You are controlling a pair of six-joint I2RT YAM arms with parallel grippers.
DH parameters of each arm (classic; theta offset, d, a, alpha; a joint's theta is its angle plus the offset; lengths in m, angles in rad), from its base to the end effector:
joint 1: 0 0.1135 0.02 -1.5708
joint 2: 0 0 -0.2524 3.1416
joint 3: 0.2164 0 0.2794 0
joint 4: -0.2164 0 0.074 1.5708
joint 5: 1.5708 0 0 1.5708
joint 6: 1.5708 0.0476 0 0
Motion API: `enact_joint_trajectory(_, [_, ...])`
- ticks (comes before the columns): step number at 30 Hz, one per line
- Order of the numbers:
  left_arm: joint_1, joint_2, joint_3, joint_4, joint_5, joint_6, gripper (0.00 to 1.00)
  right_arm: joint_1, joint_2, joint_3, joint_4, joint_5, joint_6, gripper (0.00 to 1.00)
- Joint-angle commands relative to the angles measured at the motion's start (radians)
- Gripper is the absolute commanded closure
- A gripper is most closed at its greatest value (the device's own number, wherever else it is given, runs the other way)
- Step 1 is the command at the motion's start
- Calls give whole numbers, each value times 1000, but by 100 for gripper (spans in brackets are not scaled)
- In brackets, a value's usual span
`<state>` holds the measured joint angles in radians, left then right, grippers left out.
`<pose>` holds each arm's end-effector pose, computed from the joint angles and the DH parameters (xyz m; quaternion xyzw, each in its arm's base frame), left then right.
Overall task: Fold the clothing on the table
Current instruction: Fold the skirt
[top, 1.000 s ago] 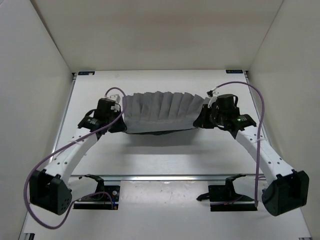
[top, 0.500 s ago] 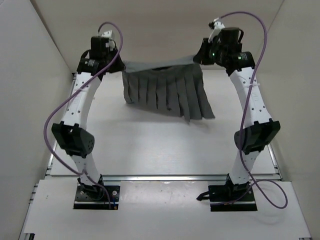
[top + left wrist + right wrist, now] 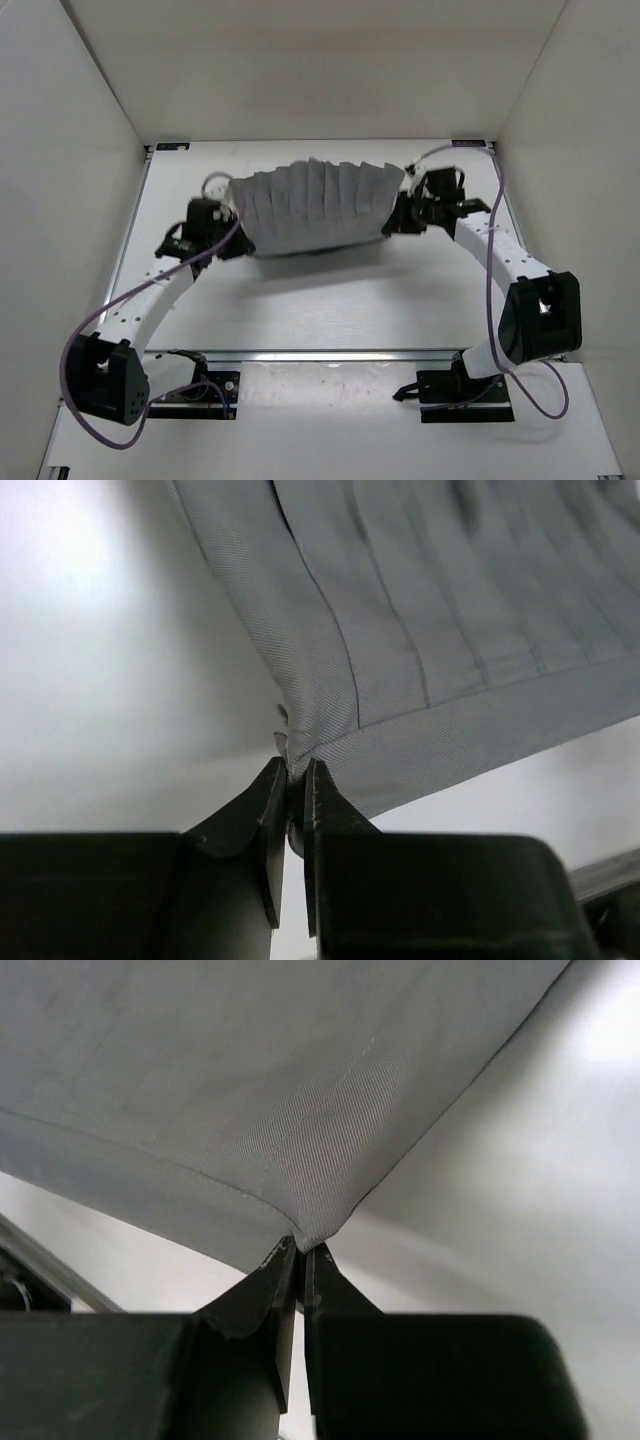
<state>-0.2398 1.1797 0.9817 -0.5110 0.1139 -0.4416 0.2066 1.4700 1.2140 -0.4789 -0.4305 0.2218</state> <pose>0.2855 -0.0754 0.2730 -0.0677 0.9049 -0.1881 0.3758 0.3490 0.0934 0.2749 -0.0799 0.8935 0.2750 0.3460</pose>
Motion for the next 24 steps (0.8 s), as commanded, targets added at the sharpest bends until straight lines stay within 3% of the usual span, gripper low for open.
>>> enact_joint_trajectory(1, [5, -54, -297, 81, 22, -81, 100, -24, -52, -218, 103, 16, 86, 100])
enact_joint_trajectory(5, [-71, -168, -507, 86, 67, -128, 100, 20, -138, -457, 77, 61, 183, 100])
enact_joint_trajectory(7, [-104, -274, -560, 42, 46, -157, 100, 59, -232, -520, 14, 128, 224, 100])
enact_joint_trajectory(9, [-102, -371, -580, -21, 64, -192, 100, 53, -327, -608, -27, 118, 247, 100])
enact_joint_trajectory(11, [-169, -460, -571, -55, 17, -239, 100, 30, -440, -658, -68, 85, 255, 100])
enact_joint_trajectory(15, [-135, -552, -509, -173, 33, -240, 100, 60, -632, -593, -202, 107, 301, 100])
enact_joint_trajectory(19, [-113, -641, -384, -305, -6, -217, 100, -51, -729, -522, -343, 39, 242, 100])
enact_joint_trajectory(24, [-86, -609, -206, -371, -19, -172, 100, -141, -777, -408, -497, 39, 171, 100])
